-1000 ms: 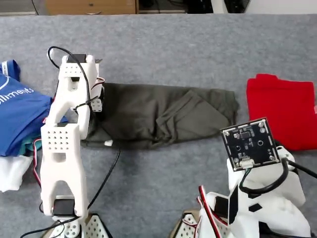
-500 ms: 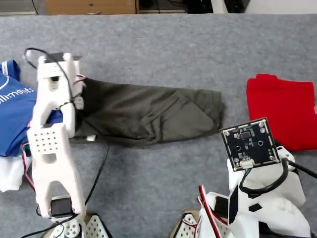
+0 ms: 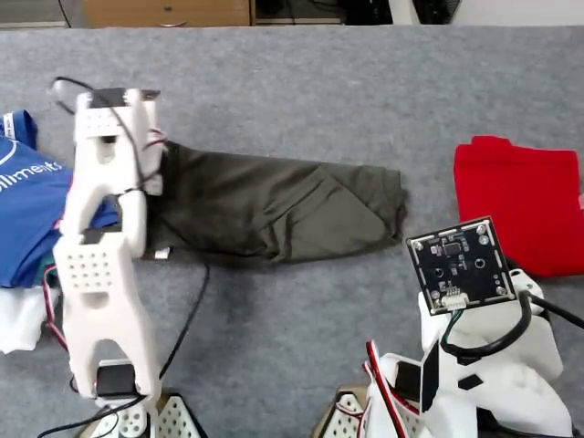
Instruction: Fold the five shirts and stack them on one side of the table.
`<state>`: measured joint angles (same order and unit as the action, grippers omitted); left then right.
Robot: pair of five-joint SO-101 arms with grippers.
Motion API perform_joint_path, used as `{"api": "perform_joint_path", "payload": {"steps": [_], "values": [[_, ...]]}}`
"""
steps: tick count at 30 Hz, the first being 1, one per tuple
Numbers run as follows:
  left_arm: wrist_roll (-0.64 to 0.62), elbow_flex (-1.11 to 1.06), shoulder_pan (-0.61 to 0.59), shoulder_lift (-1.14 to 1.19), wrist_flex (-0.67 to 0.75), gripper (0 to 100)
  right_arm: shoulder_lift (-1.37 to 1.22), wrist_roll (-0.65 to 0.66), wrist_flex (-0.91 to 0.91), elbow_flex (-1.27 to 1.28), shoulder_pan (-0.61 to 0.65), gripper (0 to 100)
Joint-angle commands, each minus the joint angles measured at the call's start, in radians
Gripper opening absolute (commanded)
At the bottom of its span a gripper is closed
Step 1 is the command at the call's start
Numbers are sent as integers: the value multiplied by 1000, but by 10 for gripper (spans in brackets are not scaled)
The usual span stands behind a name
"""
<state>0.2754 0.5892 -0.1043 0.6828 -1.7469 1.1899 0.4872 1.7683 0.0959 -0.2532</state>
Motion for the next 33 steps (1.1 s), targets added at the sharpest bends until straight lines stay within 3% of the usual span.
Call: {"api": "perform_joint_path", "payload": {"steps": [1,7,15,24,33], "values": [[-41,-117,138,-197,-12,18,1,2,8,4,-15,4],[-169,-178,368,-375,-9,18,2,2,9,2,-15,3],[-333,-31,601,-306,-5,18,4,2,12,-4,-15,3],[-428,318,730,-41,-9,18,4,2,12,-4,-15,3],[-483,586,792,50,-8,18,35,2,14,2,-15,3]]}}
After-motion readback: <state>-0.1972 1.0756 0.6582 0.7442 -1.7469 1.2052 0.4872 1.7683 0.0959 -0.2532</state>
